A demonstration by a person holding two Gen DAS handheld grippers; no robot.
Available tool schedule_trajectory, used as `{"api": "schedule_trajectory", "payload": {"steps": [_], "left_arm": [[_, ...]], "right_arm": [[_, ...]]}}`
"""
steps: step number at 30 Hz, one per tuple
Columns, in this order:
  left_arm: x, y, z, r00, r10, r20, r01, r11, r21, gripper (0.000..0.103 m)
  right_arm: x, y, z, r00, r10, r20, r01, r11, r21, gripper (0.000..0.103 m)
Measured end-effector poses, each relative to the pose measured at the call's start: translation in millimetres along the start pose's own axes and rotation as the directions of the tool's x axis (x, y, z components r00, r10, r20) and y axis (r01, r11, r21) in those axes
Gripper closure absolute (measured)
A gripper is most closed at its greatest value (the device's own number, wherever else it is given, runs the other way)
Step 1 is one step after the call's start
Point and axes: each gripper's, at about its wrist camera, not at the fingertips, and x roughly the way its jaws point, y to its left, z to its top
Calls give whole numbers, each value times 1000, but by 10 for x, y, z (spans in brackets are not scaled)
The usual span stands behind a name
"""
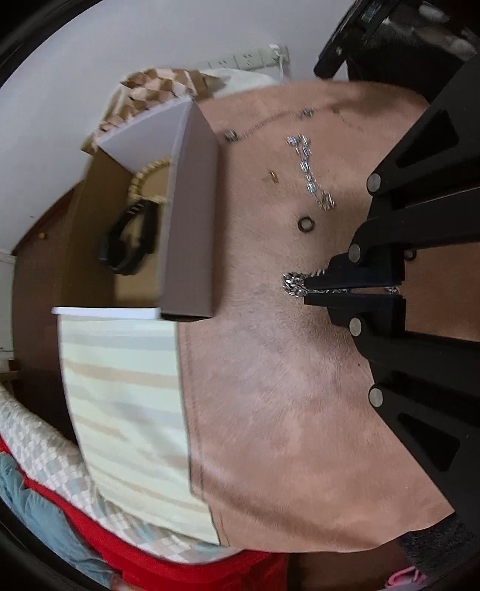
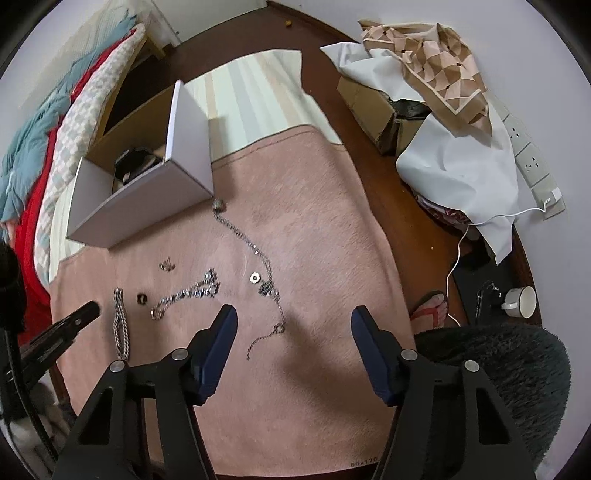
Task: Organize jewelry
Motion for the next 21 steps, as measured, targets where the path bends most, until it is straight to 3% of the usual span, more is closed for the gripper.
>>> {"api": "schedule_trajectory", "payload": {"steps": [5, 8, 9, 10, 16, 18, 21], "left_arm": [[-209, 154, 34, 997, -66, 34, 66, 998, 0, 101], [-26, 163, 67, 999, -41, -12, 41, 999, 2, 86], [48, 140, 78, 999, -28, -33, 28, 1000, 2, 72], [115, 57, 136, 999, -17, -44, 17, 1000, -1, 64], [417, -70, 250, 996, 48, -76, -48, 999, 10, 61], [541, -123, 279, 992, 70, -103, -66, 997, 40, 57], [569, -253, 271, 992, 102, -69, -93, 988, 120, 56]], "right_arm": [[-2, -16, 40, 1000, 13, 4, -13, 1000, 15, 41], [42, 11, 27, 1000, 16, -2, -16, 1000, 10, 41], [62, 20, 18, 1000, 17, -7, -17, 1000, 10, 41], [82, 24, 7, 1000, 18, -13, -18, 1000, 8, 41], [122, 41, -55, 1000, 18, -26, -18, 1000, -6, 41], [133, 24, -58, 999, 18, -28, -18, 1000, -5, 41], [139, 10, -30, 999, 17, -28, -17, 1000, 1, 41]]}}
